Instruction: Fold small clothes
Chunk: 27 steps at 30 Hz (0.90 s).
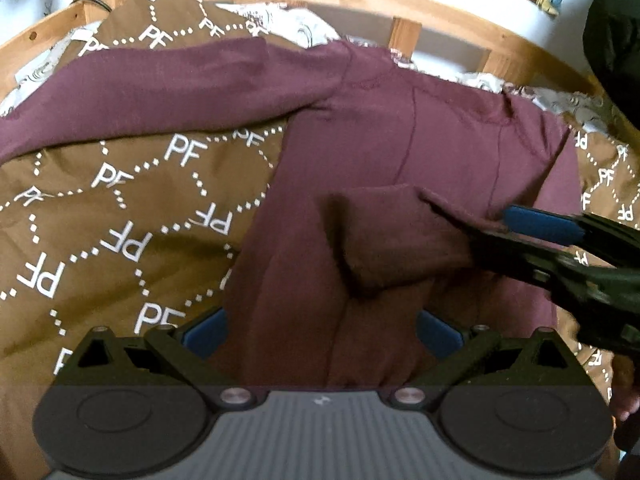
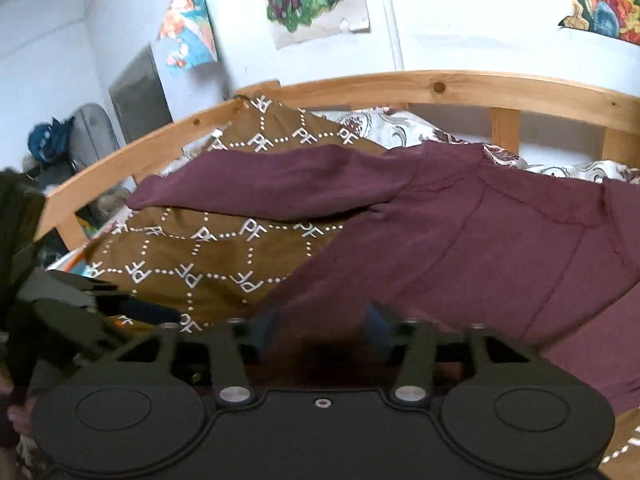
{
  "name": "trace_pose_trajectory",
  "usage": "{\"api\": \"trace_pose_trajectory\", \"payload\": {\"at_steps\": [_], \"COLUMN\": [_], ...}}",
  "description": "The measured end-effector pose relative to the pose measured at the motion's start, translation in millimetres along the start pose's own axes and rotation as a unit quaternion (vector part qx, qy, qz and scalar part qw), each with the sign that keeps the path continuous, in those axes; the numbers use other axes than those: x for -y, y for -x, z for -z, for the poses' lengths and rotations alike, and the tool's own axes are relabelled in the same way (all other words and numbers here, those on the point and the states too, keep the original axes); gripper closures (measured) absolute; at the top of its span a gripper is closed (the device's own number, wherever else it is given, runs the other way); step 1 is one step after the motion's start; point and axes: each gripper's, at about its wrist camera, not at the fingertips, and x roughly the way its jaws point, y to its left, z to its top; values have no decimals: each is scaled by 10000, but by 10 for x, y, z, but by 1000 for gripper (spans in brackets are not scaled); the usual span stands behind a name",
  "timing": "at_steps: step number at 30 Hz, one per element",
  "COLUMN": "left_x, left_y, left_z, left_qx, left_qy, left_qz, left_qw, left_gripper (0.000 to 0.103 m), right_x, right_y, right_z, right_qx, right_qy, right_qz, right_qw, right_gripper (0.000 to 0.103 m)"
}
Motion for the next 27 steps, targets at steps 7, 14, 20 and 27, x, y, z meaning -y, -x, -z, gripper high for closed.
{"api": "trace_pose_trajectory", "payload": {"at_steps": [7, 14, 20, 27], "left_x": [139, 175, 227, 281], "left_y": [-148, -366, -696, -977], "left_z": [5, -97, -285, -313], "left_qx": [-275, 32, 163, 37], "left_qy": [-45, -143, -283, -365], "left_qz": [-115, -633, -895, -866], "left_qw": [9995, 9979, 9955, 9956], "left_gripper": [1, 1, 1, 1], "right_x": [344, 884, 1190, 1519], "right_y": [519, 628, 652, 527], "right_z": [406, 593, 736, 394], "right_qx": [705, 527, 959, 1242], "right_qy": [-233, -122, -517, -429], "right_qz": [835, 2904, 2979, 3107], "right_qw": [9937, 9554, 9483, 9414], "right_gripper": [12, 10, 16, 31]}}
